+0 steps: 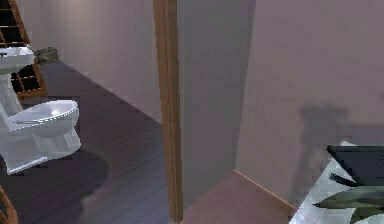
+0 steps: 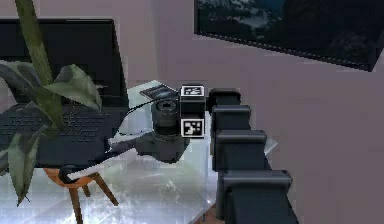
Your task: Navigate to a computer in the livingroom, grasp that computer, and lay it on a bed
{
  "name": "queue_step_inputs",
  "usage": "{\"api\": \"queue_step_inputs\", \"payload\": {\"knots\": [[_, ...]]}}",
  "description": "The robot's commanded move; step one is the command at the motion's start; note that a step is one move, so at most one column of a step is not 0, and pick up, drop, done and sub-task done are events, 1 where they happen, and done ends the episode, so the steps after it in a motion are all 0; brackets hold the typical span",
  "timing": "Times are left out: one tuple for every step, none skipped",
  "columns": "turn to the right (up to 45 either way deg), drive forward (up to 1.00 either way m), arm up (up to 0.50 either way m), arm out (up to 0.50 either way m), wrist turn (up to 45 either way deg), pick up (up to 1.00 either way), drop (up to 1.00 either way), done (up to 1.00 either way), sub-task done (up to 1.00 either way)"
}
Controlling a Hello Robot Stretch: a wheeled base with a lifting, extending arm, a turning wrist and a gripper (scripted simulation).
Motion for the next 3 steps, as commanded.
{"api": "queue_step_inputs", "payload": {"knots": [[0.0, 0.0, 0.0, 0.0, -45.0, 0.0, 0.0, 0.0, 0.0], [0.0, 0.0, 0.0, 0.0, -15.0, 0.0, 0.0, 0.0, 0.0], [0.0, 0.0, 0.0, -0.14, 0.0, 0.0, 0.0, 0.0, 0.0]]}}
